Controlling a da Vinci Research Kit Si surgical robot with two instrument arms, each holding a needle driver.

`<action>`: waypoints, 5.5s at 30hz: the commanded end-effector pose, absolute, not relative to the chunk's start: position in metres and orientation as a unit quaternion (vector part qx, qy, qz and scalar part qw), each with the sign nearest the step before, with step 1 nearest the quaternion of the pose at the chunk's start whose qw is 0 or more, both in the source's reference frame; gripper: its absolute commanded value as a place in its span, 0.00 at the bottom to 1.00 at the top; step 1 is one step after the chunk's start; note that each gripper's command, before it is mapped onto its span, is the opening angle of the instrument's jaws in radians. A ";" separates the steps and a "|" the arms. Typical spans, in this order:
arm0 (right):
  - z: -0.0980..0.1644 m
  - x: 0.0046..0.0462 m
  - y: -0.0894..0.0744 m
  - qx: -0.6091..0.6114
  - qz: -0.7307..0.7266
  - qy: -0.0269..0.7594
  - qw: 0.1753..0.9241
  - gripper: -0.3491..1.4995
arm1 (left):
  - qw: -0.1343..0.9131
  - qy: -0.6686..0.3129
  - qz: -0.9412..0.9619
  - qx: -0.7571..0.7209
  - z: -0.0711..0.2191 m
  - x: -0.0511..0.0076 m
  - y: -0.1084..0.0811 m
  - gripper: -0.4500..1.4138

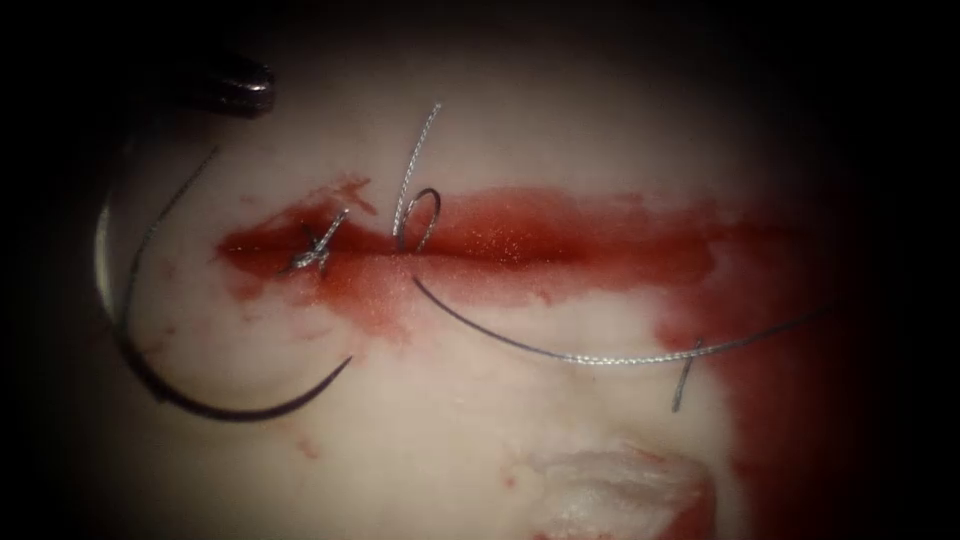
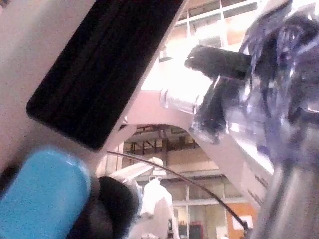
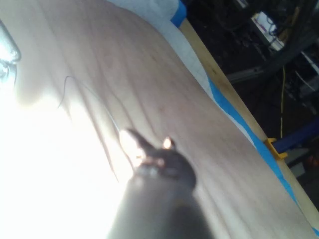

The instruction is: Wound Closure

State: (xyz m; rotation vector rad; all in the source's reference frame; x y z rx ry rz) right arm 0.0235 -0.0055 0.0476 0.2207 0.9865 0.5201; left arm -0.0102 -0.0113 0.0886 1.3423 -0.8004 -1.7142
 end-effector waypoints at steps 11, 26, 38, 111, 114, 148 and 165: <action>0.047 0.0255 -0.009 0.358 0.221 0.522 0.742 0.70 | 0.497 -0.331 -0.694 0.403 0.090 -0.0023 -0.019 0.00; 0.052 0.0196 -0.002 0.313 0.358 0.507 0.719 0.63 | 0.461 -0.179 -0.707 0.505 0.089 0.0054 -0.023 0.00; 0.065 0.0249 -0.009 0.295 0.296 0.382 0.825 0.25 | 0.437 -0.280 -0.674 0.526 0.089 -0.0007 -0.021 0.00; 0.084 0.0349 -0.014 0.220 0.588 0.424 0.653 0.00 | 0.438 -0.354 -0.659 0.498 0.089 -0.0041 -0.021 0.00; 0.083 0.0338 -0.013 0.211 0.596 0.425 0.648 0.00 | 0.438 -0.354 -0.659 0.498 0.089 -0.0041 -0.021 0.00; 0.083 0.0357 -0.027 0.309 0.434 0.370 0.761 0.73 | 0.444 -0.352 -0.651 0.505 0.089 -0.0050 -0.021 0.00; 0.081 0.0360 -0.029 0.393 0.364 0.232 0.812 0.56 | 0.444 -0.351 -0.650 0.507 0.089 -0.0051 -0.021 0.00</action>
